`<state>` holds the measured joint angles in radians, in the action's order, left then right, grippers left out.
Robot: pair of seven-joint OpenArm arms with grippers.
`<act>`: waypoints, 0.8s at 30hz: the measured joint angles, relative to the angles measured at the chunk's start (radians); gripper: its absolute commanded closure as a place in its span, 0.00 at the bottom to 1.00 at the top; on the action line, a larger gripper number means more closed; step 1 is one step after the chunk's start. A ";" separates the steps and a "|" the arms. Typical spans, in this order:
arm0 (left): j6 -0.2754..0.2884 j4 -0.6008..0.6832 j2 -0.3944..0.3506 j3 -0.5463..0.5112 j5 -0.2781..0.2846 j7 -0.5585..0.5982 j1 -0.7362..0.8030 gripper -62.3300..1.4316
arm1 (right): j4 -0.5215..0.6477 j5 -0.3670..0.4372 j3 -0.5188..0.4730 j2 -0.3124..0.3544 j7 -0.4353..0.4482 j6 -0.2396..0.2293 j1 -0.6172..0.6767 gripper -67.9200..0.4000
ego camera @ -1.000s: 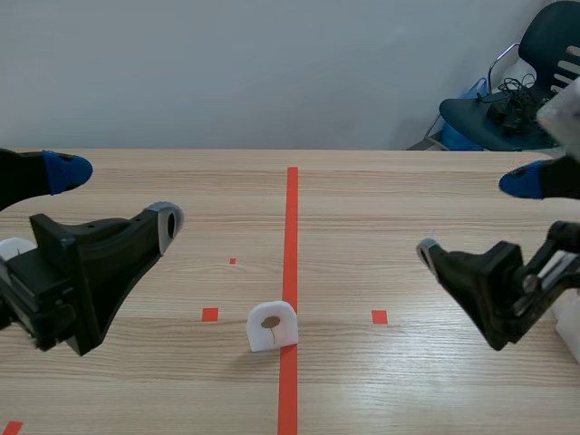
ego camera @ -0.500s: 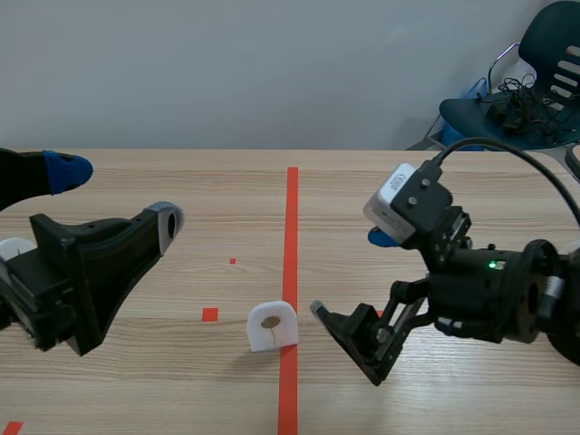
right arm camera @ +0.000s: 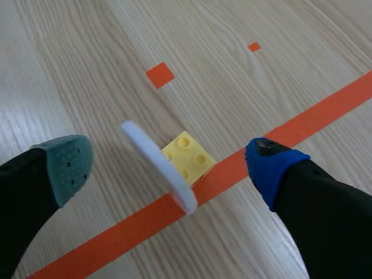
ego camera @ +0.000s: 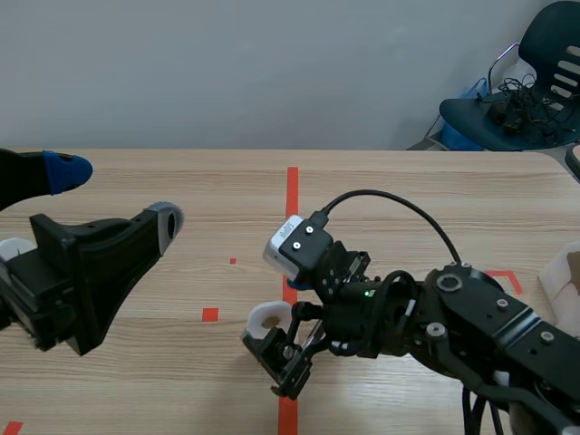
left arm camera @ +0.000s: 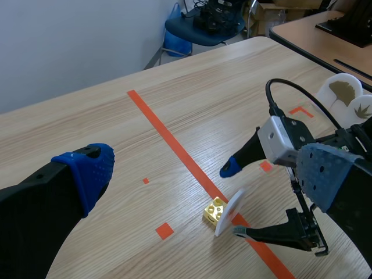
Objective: Do the leaf sorting experiment
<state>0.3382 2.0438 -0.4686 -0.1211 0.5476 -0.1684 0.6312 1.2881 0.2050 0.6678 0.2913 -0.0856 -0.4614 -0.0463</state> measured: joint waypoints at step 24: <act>0.000 0.000 0.000 0.000 0.000 0.000 0.000 0.00 | 0.063 0.009 -0.026 0.006 -0.101 -0.013 0.011 0.95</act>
<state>0.3382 2.0438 -0.4686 -0.1211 0.5476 -0.1684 0.6312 1.3510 0.2142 0.6415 0.2970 -0.1864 -0.4740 -0.0357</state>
